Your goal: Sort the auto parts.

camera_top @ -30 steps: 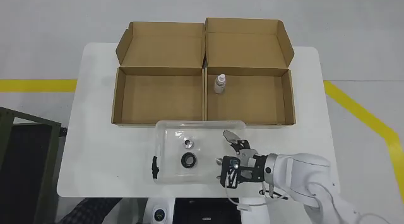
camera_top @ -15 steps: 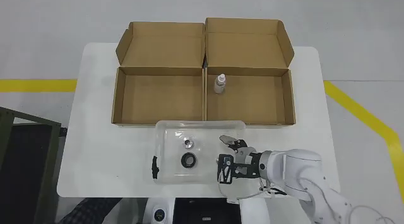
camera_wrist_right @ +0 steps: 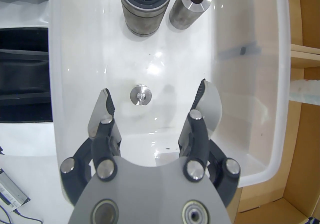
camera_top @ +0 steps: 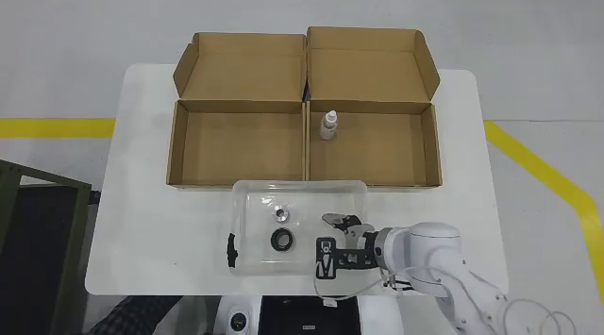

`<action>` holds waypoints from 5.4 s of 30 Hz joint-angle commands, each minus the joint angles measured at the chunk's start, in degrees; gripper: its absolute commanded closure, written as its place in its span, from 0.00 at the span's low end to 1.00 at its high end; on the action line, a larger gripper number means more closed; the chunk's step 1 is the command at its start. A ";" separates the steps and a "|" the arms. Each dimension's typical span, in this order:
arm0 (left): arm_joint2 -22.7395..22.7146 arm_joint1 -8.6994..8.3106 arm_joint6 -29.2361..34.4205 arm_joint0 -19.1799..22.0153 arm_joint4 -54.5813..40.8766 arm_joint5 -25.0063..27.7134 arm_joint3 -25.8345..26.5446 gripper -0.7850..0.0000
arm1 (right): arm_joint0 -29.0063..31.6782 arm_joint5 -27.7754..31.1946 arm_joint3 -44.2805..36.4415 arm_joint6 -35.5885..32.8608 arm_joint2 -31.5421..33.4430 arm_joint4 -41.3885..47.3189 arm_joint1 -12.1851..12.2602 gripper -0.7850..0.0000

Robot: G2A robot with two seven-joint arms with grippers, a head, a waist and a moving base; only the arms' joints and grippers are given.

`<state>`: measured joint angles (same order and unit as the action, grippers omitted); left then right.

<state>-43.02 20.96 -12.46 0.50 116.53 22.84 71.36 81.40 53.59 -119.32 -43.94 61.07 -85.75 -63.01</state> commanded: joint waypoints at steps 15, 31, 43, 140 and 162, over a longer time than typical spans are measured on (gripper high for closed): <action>0.00 0.00 0.00 0.00 0.00 0.00 0.00 0.00 | -3.46 -0.87 2.50 -4.97 -4.93 0.29 -0.13 0.53; 0.00 0.00 0.00 0.00 0.00 0.00 0.00 0.00 | -4.65 -1.89 0.84 -3.89 -5.79 2.25 0.28 1.00; 0.00 0.00 0.00 0.00 0.00 0.00 0.00 0.00 | -3.23 -4.00 1.12 8.96 -1.15 8.16 1.02 1.00; 0.00 0.00 0.00 0.00 0.00 0.00 0.00 0.00 | -16.10 -27.95 15.64 14.05 6.53 18.44 1.02 1.00; 0.00 0.00 0.00 0.00 0.00 0.00 0.00 0.00 | -27.22 -28.01 27.67 4.00 -2.32 16.92 -1.27 1.00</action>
<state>-43.02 20.96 -12.46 0.50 116.53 22.84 71.36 54.60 25.59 -92.12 -39.81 59.14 -68.83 -64.16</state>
